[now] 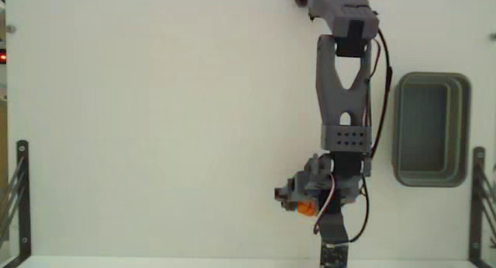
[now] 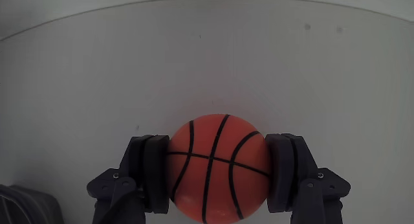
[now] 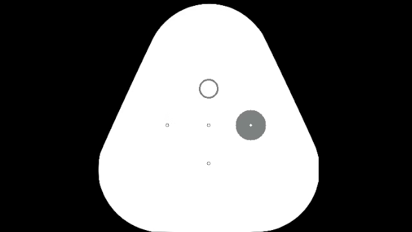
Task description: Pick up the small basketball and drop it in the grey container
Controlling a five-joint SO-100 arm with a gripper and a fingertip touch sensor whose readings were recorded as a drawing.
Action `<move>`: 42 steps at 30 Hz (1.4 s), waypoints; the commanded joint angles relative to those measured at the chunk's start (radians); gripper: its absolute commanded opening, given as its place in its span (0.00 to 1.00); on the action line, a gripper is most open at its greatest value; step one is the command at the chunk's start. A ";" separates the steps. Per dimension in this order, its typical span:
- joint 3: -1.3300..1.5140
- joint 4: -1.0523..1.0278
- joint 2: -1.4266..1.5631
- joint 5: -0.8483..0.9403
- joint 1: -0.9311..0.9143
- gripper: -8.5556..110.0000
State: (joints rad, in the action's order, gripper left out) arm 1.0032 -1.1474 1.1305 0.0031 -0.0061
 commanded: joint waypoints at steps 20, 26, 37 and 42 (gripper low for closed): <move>-0.325 -0.220 -0.034 -0.003 0.006 0.76; -0.430 -0.291 -0.068 -0.003 0.006 0.76; -0.513 -0.345 -0.097 -0.003 0.006 0.76; -0.512 -0.345 -0.096 -0.003 0.006 0.76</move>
State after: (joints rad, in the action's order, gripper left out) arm 0.5369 -1.4818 1.0048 0.0046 -0.0061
